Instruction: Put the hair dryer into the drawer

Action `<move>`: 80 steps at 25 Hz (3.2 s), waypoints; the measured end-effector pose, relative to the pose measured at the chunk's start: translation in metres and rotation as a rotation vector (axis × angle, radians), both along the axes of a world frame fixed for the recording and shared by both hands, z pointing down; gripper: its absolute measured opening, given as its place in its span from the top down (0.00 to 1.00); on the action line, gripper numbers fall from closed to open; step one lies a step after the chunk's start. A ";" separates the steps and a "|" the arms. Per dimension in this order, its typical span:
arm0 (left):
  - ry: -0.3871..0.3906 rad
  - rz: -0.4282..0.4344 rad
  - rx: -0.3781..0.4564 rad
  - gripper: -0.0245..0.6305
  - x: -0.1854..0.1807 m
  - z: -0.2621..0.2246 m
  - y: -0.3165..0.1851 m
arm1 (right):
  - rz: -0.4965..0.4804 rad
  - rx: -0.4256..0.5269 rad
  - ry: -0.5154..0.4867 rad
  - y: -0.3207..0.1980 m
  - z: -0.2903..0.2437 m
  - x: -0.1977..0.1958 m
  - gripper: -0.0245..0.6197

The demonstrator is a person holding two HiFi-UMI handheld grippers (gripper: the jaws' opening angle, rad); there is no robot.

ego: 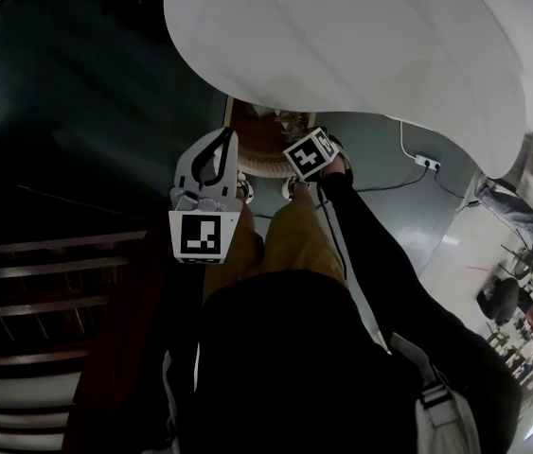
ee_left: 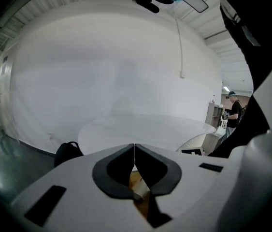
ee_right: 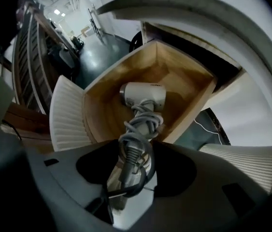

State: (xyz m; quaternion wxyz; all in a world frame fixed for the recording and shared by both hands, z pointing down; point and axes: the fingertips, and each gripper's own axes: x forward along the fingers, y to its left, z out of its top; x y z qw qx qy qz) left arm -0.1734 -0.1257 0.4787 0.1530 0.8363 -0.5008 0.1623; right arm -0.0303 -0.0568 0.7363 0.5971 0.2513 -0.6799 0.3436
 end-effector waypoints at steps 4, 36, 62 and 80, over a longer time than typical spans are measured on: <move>-0.009 0.004 -0.008 0.93 0.001 0.002 0.000 | 0.013 0.063 -0.058 -0.016 -0.008 -0.023 0.62; -0.026 0.009 -0.041 0.93 -0.001 0.017 -0.002 | 0.051 0.192 -0.020 -0.040 0.011 -0.033 0.59; -0.037 -0.016 -0.009 0.93 0.013 0.007 -0.009 | 0.095 0.280 -0.122 -0.045 -0.022 -0.029 0.59; -0.042 -0.080 0.060 0.93 0.038 -0.025 0.007 | 0.089 0.394 -0.280 -0.033 -0.094 -0.036 0.59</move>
